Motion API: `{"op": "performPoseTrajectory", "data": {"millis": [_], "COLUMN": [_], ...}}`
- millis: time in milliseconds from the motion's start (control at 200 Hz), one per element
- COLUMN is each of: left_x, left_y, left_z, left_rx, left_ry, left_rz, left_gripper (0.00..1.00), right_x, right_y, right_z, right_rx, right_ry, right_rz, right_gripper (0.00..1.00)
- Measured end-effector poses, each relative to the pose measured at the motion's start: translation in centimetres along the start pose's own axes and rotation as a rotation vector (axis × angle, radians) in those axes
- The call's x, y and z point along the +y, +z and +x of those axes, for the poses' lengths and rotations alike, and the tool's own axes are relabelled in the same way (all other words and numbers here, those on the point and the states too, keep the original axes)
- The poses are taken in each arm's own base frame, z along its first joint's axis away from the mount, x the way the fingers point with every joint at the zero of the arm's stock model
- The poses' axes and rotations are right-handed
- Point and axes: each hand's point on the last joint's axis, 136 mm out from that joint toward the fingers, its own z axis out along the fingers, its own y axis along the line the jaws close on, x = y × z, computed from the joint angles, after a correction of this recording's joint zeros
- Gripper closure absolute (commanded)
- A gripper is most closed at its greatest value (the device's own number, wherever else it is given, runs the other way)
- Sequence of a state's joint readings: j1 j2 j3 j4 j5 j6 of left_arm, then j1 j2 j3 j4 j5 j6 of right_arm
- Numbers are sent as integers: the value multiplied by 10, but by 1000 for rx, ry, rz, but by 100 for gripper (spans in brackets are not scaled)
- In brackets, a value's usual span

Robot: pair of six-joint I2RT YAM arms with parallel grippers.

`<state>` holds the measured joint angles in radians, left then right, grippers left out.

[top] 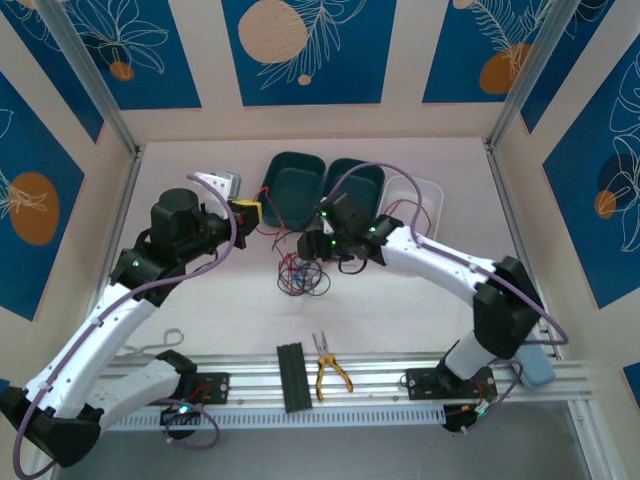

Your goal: Untangle the cables

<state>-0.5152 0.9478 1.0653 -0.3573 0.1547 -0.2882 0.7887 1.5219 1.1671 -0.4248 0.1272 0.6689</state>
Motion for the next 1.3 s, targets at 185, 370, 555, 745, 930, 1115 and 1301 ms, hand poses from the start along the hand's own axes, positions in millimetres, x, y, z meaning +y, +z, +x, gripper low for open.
{"op": "performPoseTrajectory", "data": {"millis": [185,370,555,745,930,1115,1301], "left_x": [-3,-10,-27,-43,-53,-55,-55], "left_y": [1,0,-6,-17,-25,-26,-30], "left_z": [-11,-31,-58,-84,-96,-97,-98], "left_rx": [-8,-38,-81,-134,-163,-164,-174], "left_ry": [0,7,20,38,39,33,36], "left_rz": [2,21,79,137,173,184,181], "left_gripper": [100,100,100,100,100,100,100], "right_x": [22,47,61,80,93,93,92], "right_y": [-29,-45,-50,-49,-34,-13,-10], "right_z": [-2,3,-9,-28,-37,-41,-43], "right_rx": [-129,-221,-289,-335,-338,-324,-332], "right_ry": [-157,-318,-400,-455,-475,-469,-462], "right_rz": [-106,-197,-230,-260,-290,-277,-265], "right_gripper": [46,46,45,42,43,56,88]}}
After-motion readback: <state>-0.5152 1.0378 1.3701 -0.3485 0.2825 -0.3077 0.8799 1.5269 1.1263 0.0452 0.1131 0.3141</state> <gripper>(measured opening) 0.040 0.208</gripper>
